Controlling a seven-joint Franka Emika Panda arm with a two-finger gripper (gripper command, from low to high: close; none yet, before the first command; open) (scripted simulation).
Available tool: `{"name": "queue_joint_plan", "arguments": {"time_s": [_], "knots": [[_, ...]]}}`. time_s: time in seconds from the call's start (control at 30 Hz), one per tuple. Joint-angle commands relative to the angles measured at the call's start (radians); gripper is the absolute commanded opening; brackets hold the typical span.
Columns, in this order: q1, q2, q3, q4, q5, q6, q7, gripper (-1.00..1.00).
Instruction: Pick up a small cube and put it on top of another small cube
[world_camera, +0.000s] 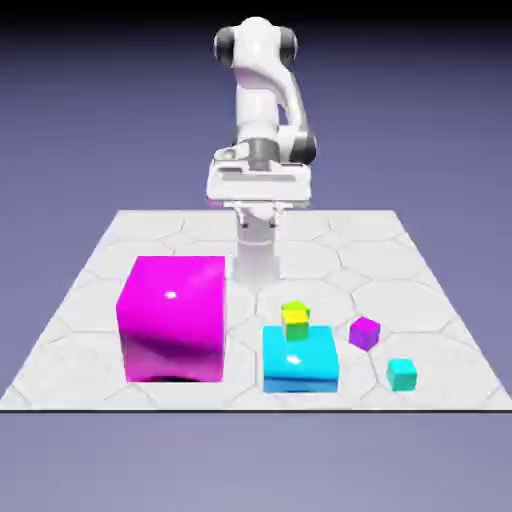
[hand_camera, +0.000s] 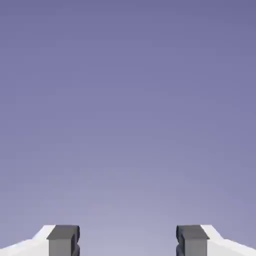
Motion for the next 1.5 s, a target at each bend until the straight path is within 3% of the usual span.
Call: {"name": "queue_joint_plan", "arguments": {"time_s": [0.0,1.07,1.33,1.37,1.47], "knots": [[0.036,0.021,-0.015,0.006,0.005,-0.012,-0.005,0.00],[1.196,0.702,-0.506,0.209,0.152,-0.385,-0.167,0.00],[1.089,0.928,-0.338,0.242,0.390,-0.225,-0.340,0.00],[1.089,0.928,-0.338,0.242,0.390,-0.225,-0.340,-1.00],[1.130,0.855,-0.397,0.232,0.311,-0.280,-0.283,-1.00]]}}
